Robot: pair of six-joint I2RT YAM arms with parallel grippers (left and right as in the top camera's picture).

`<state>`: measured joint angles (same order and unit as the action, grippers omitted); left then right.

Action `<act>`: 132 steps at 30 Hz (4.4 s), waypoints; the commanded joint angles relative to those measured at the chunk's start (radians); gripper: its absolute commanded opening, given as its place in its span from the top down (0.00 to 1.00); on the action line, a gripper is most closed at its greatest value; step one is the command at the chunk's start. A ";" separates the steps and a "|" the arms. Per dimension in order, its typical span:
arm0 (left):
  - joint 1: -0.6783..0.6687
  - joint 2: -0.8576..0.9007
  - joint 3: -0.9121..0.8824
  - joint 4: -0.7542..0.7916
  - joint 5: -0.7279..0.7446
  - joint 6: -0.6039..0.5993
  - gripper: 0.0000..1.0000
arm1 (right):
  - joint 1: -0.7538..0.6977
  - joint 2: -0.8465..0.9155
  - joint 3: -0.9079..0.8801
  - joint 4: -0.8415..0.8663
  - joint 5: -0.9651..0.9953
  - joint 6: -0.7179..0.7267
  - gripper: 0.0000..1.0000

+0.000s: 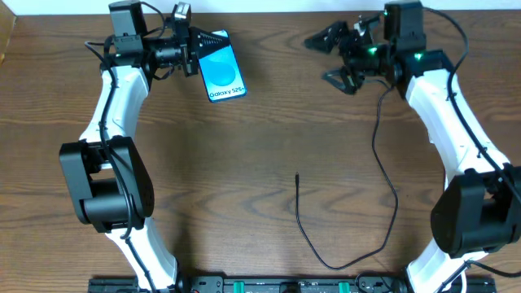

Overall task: Plug charger to phone and switch on socket
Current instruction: 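Open the right gripper and pull it away from the phone, then lower the right gripper onto the black cable's connector end and grasp it, then lift the connector with the right gripper toward the phone's bottom port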

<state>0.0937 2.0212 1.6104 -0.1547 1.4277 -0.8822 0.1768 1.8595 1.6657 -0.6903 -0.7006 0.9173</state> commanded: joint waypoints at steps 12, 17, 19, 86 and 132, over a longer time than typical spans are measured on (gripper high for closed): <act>0.007 -0.025 0.008 0.002 -0.030 0.022 0.93 | 0.241 -0.002 0.091 -0.511 0.415 -0.328 0.01; 0.007 -0.025 0.008 -0.006 -0.029 0.022 0.92 | 0.325 -0.001 -0.042 -0.505 0.442 -0.279 0.01; 0.007 -0.025 0.008 -0.027 -0.029 0.027 0.93 | 0.341 -0.001 -0.110 -0.475 0.454 -0.219 0.01; 0.007 -0.025 0.005 -0.129 -0.052 0.130 0.93 | 0.429 0.286 -0.267 -0.320 0.419 -0.216 0.59; 0.007 -0.025 0.005 0.186 0.132 0.134 0.93 | 0.130 0.286 -0.207 0.499 -0.862 -0.790 0.99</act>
<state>0.0956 2.0212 1.6096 -0.0029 1.4967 -0.7544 0.2897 2.1414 1.4471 -0.2115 -1.5230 0.1425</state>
